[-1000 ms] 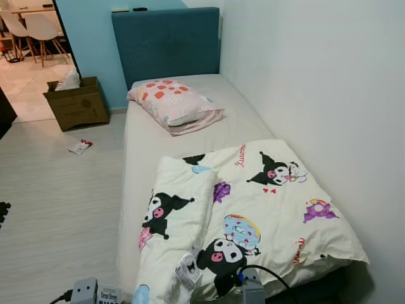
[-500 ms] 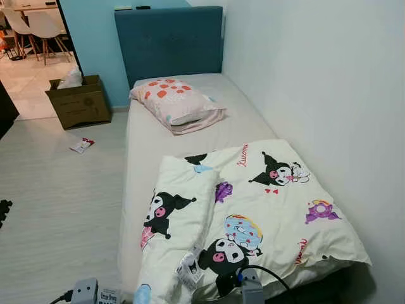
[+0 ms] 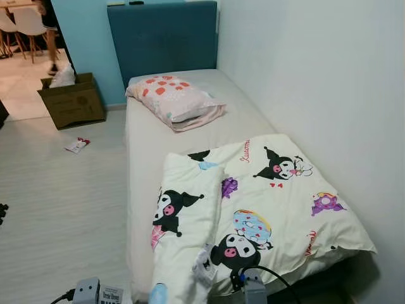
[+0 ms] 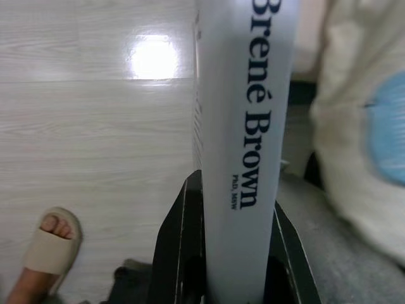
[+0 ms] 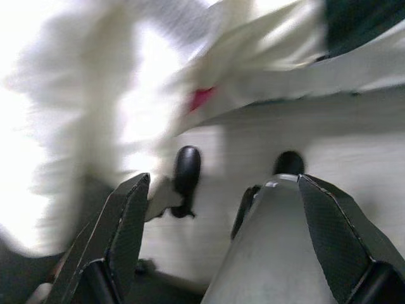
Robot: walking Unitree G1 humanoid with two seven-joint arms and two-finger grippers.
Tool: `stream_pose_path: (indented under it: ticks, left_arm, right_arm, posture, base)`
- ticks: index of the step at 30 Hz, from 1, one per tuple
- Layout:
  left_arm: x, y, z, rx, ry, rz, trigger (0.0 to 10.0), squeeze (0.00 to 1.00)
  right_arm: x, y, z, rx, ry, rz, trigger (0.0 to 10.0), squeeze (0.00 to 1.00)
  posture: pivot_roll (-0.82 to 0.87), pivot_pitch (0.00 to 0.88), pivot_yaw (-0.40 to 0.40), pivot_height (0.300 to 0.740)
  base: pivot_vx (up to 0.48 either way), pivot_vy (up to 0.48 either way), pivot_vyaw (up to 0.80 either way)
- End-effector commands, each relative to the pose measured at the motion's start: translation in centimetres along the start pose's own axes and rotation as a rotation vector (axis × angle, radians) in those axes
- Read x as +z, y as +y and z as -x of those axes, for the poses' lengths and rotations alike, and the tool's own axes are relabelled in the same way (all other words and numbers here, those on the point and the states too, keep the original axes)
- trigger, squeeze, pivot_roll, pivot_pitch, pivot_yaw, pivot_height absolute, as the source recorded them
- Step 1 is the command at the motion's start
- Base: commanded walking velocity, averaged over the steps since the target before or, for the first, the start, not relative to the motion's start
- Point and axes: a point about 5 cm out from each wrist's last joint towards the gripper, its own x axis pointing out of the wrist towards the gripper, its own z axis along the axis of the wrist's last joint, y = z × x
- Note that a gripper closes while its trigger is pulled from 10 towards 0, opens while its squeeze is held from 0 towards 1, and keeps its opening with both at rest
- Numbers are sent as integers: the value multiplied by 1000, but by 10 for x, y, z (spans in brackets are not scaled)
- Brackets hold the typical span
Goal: Clean up the room
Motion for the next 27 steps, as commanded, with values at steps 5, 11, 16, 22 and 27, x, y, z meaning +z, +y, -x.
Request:
stream_pose_path:
  ticks: [5, 11, 16, 22, 27]
  left_arm:
    - [-1, 2, 1, 7, 4, -18, 10000, 0]
    - [-2, 3, 1, 7, 4, -21, 10000, 0]
    - [-2, 4, 1, 10, 11, -48, 10000, 0]
    - [-6, 4, 2, -1, 29, -74, 10000, 0]
    - [-9, 8, 3, 21, 23, -23, 10000, 0]
  right_arm:
    - [-2, 4, -1, 12, 9, -3, 10000, 0]
    - [-2, 6, -1, 27, 9, 4, 10000, 0]
    - [0, 15, -3, 85, 19, 72, 10000, 0]
    - [1, 27, -5, 170, 56, 267, 10000, 0]
    - [-1, 38, -6, 242, 97, 446, 10000, 0]
  posture:
    - [114, 0, 6, 740]
    - [116, 0, 6, 740]
    - [120, 0, -1, 740]
    - [130, 0, -8, 740]
    - [128, 0, -25, 740]
  base:
    - [-250, 389, 0]
    - [-252, 388, 0]
    - [-103, 154, 0]
    - [0, -318, 0]
    - [0, -277, 0]
